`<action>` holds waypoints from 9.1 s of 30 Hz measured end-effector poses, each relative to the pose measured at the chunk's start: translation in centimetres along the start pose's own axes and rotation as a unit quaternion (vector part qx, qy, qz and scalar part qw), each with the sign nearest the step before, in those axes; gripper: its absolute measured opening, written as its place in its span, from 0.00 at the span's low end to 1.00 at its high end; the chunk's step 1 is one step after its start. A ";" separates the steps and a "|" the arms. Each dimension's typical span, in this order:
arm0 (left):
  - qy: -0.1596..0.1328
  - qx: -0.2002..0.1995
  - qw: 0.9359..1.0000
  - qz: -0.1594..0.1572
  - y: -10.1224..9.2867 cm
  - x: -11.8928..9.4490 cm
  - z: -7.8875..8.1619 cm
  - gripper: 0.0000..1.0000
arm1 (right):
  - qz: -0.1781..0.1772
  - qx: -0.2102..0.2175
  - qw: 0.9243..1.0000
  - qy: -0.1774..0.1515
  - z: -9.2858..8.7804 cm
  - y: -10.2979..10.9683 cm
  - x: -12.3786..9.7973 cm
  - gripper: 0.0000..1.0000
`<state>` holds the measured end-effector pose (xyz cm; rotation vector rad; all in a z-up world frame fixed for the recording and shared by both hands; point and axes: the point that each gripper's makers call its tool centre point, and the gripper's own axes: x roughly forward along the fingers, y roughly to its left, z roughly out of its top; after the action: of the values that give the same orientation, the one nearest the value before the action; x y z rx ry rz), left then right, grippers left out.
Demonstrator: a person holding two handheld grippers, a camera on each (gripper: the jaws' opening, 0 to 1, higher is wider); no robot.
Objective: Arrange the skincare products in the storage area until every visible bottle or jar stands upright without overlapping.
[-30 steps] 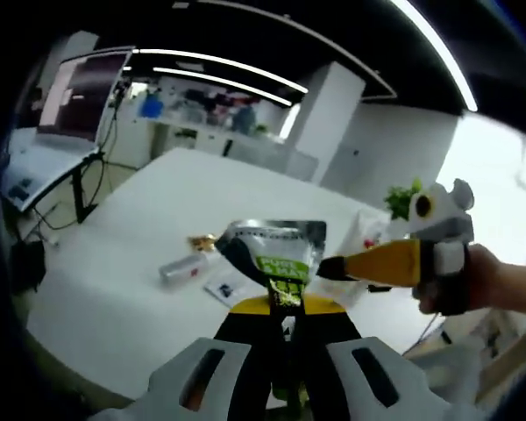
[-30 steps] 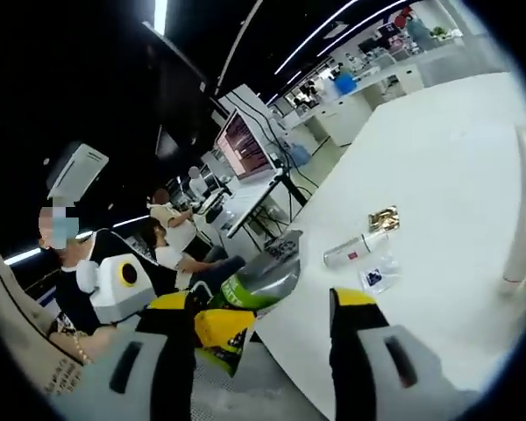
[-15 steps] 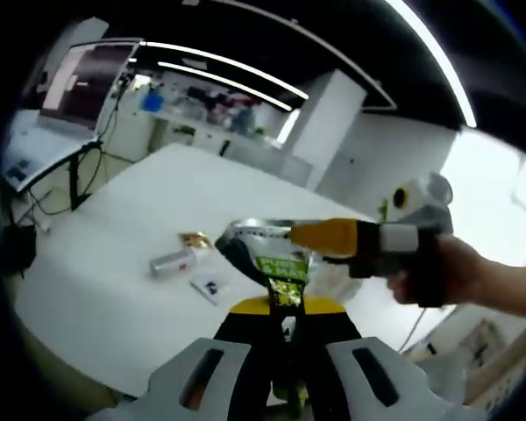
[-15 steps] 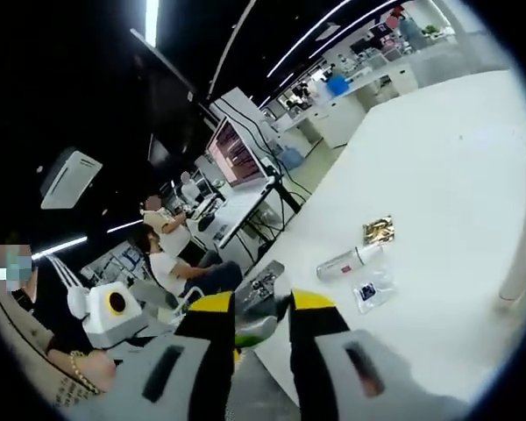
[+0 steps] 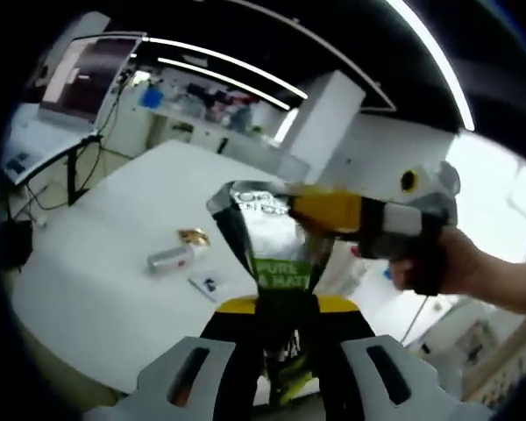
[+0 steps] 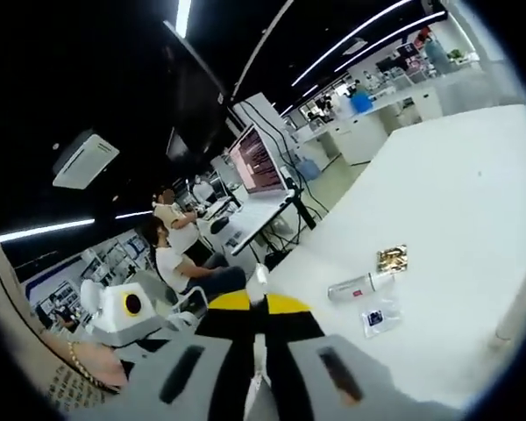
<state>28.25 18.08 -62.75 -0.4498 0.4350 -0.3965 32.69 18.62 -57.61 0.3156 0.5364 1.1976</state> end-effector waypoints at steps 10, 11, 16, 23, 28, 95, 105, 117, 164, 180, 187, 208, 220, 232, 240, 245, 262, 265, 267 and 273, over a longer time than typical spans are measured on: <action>0.008 -0.002 0.999 -0.041 0.1 -1.1 -0.3 0.52 | 0.089 -0.111 0.989 0.030 -0.2 4.2 0.0 0.01; 0.014 0.000 0.999 -0.050 0.0 -1.2 -0.4 0.54 | 0.100 -0.119 0.987 0.032 -0.2 4.5 -0.2 0.01; 0.037 -0.006 0.993 -0.113 -0.7 -1.9 -0.8 0.66 | 0.143 -0.140 0.979 0.029 0.4 5.7 -1.1 0.01; 0.017 -0.025 0.976 -0.216 -3.1 -2.4 0.6 0.77 | 0.191 -0.165 0.966 0.050 0.4 7.5 -1.7 0.01; -0.007 -0.026 0.963 -0.266 -4.7 -3.1 2.1 0.67 | 0.213 -0.162 0.962 0.058 0.0 8.5 -1.4 0.01; -0.039 -0.207 0.920 -0.332 -5.4 -2.0 8.6 0.09 | 0.111 -0.030 0.993 0.000 1.9 4.4 -4.0 0.01; -0.018 -0.234 0.923 -0.306 -4.2 -0.6 6.8 0.13 | 0.068 -0.004 0.998 -0.007 2.6 2.0 -4.5 0.01; 0.060 -0.238 0.938 -0.246 -3.5 4.6 4.1 0.00 | -0.098 0.061 0.992 -0.044 1.5 -5.4 -6.4 0.01; 0.295 -0.151 0.936 -0.115 0.7 18.1 -8.9 0.00 | -0.391 -0.049 0.913 0.107 -11.6 -21.8 -10.1 0.05; 0.316 -0.137 0.932 -0.114 1.3 20.0 -10.1 0.00 | -0.331 -0.094 0.930 0.132 -12.7 -19.9 -9.1 0.20; 0.328 -0.118 0.930 -0.119 1.0 20.6 -10.0 0.00 | -0.330 -0.066 0.932 0.137 -14.5 -19.8 -9.1 0.24; 0.328 -0.037 0.936 -0.118 1.8 21.0 -9.7 0.02 | -0.349 -0.060 0.927 0.125 -14.7 -20.1 -9.0 0.24; 0.313 0.063 0.943 -0.096 3.0 19.2 -8.1 0.18 | -0.351 -0.072 0.924 0.133 -14.6 -20.1 -8.9 0.25; 0.291 0.120 0.943 -0.113 1.8 16.8 -6.5 0.35 | -0.336 -0.084 0.932 0.111 -13.5 -19.0 -9.1 0.42; 0.276 0.146 0.944 -0.111 1.3 15.1 -5.7 0.44 | -0.336 -0.086 0.933 0.097 -12.7 -17.6 -10.2 0.46; 0.266 0.166 0.943 -0.113 0.9 13.8 -5.3 0.49 | -0.333 -0.089 0.935 0.089 -12.8 -16.6 -11.0 0.49; 0.243 0.177 0.946 -0.118 0.1 9.2 -6.0 0.69 | -0.248 -0.068 0.964 0.073 -12.4 -11.4 -11.6 0.81; 0.239 0.175 0.948 -0.117 0.2 8.3 -6.0 0.72 | -0.242 -0.076 0.965 0.073 -12.3 -10.5 -11.9 0.83; 0.240 0.175 0.948 -0.115 0.4 7.9 -6.1 0.75 | -0.244 -0.076 0.964 0.068 -12.1 -10.3 -12.3 0.83; 0.234 0.173 0.951 -0.107 1.1 6.4 -5.7 0.82 | -0.256 -0.063 0.964 0.047 -11.5 -10.1 -13.9 0.87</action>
<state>31.13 14.27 -69.93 -0.0522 0.7641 -0.7836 30.71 1.62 -69.19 0.0047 0.5787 0.7413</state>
